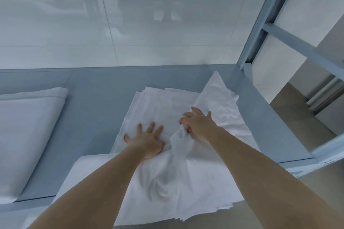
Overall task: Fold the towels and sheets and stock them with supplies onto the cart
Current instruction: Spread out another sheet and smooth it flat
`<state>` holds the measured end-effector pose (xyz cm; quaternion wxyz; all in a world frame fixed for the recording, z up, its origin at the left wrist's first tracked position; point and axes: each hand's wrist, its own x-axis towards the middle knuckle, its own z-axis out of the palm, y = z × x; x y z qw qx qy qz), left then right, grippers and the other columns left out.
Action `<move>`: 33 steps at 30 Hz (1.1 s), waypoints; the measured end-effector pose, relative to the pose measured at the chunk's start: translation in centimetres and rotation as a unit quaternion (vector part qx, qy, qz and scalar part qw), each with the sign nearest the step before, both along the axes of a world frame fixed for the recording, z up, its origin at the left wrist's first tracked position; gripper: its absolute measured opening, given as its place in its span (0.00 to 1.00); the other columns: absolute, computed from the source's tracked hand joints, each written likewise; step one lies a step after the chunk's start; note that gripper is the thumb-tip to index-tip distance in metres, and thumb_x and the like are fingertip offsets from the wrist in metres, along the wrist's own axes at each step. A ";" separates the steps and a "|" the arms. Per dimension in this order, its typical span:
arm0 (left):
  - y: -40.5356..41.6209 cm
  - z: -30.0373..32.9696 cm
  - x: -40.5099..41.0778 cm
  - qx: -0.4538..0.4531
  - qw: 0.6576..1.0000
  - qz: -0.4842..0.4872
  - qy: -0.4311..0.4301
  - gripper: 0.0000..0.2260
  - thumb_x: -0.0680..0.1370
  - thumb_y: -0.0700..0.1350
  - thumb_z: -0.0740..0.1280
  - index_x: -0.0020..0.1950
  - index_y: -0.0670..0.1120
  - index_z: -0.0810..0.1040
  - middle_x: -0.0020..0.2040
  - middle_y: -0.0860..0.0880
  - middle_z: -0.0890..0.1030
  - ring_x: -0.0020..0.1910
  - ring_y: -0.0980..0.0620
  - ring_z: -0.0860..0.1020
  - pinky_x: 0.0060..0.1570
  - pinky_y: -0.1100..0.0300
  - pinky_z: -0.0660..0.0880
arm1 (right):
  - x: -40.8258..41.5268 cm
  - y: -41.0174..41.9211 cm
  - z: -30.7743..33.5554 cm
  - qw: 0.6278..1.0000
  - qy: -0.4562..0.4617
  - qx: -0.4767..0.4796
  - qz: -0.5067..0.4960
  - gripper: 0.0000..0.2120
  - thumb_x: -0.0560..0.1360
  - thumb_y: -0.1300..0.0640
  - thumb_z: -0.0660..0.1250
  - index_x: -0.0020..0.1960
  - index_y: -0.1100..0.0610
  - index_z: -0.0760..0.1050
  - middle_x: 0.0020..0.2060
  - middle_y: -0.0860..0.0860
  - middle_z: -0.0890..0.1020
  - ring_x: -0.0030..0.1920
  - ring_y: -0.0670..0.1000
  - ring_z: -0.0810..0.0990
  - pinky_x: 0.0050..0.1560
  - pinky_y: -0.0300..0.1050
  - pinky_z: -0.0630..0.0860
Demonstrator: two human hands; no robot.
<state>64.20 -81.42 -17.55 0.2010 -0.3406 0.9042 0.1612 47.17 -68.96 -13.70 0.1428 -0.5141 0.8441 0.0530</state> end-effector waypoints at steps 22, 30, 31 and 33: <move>-5.2 -0.5 5.4 -0.016 0.989 0.146 0.016 0.32 0.74 0.72 0.48 0.75 0.68 0.40 0.77 0.65 0.38 0.77 0.49 0.37 0.65 0.27 0.47 | -1.0 -5.1 2.6 0.980 0.045 -0.169 0.097 0.04 0.78 0.60 0.64 0.51 0.54 0.76 0.61 0.45 0.75 0.72 0.49 0.61 0.67 0.66 0.57; -5.1 -0.7 4.9 -0.024 0.986 0.166 0.023 0.37 0.71 0.76 0.48 0.75 0.66 0.40 0.77 0.64 0.38 0.77 0.47 0.38 0.64 0.26 0.48 | -2.9 3.9 3.2 0.992 0.019 -0.120 0.039 0.03 0.78 0.60 0.66 0.51 0.53 0.75 0.69 0.43 0.67 0.76 0.45 0.54 0.71 0.58 0.52; -4.8 -0.9 5.0 -0.029 0.985 0.168 0.028 0.37 0.70 0.76 0.48 0.75 0.66 0.41 0.77 0.64 0.38 0.77 0.46 0.38 0.63 0.24 0.48 | -2.6 4.7 2.7 0.993 0.011 -0.114 0.031 0.04 0.77 0.59 0.67 0.52 0.53 0.76 0.70 0.44 0.67 0.75 0.46 0.54 0.71 0.57 0.53; -4.5 -1.0 4.8 -0.035 0.983 0.178 0.032 0.38 0.70 0.76 0.48 0.76 0.64 0.42 0.77 0.63 0.39 0.77 0.43 0.39 0.61 0.23 0.49 | -2.2 5.9 1.7 0.994 -0.013 -0.103 0.017 0.07 0.76 0.56 0.69 0.53 0.53 0.77 0.71 0.45 0.66 0.75 0.47 0.56 0.71 0.56 0.56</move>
